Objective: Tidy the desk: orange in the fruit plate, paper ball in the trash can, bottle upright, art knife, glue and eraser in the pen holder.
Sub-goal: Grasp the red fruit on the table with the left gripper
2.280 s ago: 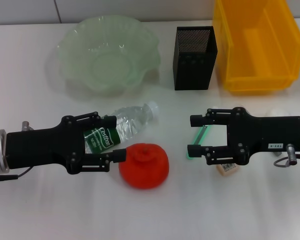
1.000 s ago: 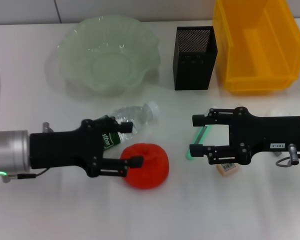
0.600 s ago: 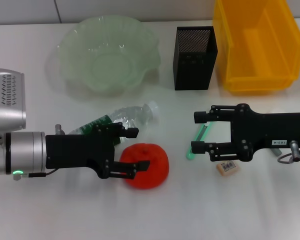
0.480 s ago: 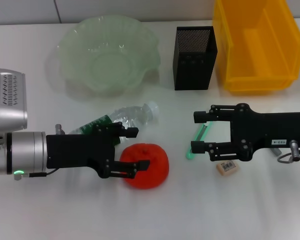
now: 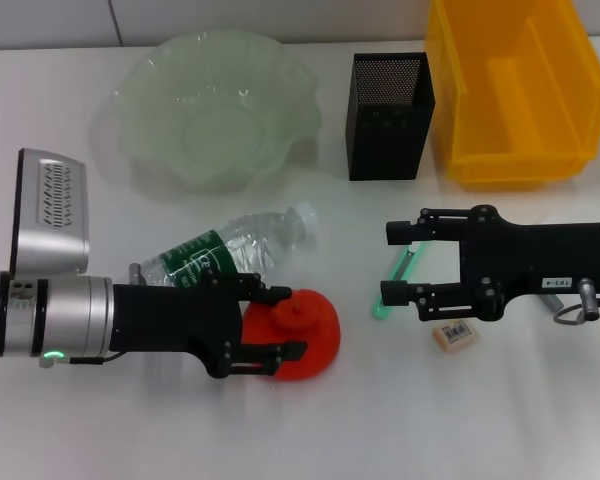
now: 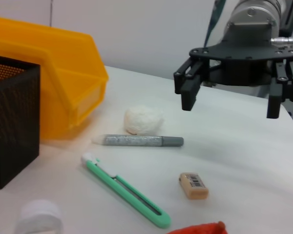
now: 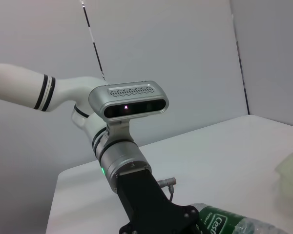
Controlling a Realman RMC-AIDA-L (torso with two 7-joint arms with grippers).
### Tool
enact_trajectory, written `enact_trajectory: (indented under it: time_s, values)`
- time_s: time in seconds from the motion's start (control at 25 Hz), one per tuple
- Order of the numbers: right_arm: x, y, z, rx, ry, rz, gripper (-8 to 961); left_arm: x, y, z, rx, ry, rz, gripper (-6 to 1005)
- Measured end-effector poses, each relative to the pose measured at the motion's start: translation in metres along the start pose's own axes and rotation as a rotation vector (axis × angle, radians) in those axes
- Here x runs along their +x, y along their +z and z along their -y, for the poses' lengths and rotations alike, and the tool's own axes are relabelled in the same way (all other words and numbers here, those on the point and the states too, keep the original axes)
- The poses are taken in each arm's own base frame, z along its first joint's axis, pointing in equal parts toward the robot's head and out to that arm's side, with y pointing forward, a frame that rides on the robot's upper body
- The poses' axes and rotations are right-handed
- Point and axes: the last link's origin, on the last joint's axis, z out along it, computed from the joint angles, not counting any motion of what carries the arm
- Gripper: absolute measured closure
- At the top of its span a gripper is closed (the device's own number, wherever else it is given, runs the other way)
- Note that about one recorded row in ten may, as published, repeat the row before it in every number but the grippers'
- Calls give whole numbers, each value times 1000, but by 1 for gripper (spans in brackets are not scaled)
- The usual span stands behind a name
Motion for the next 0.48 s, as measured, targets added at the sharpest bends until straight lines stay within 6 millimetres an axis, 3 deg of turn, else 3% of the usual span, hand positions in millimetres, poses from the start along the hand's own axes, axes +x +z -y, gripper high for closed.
enact_trajectory:
  time_s: [0.2,0.48]
  values:
    - [0,0,0,0,0,0,216,3,0,2,-16,10,13,269]
    - [0,0,-1,-4,0,2,215,4,0,3,-9,15,14,588]
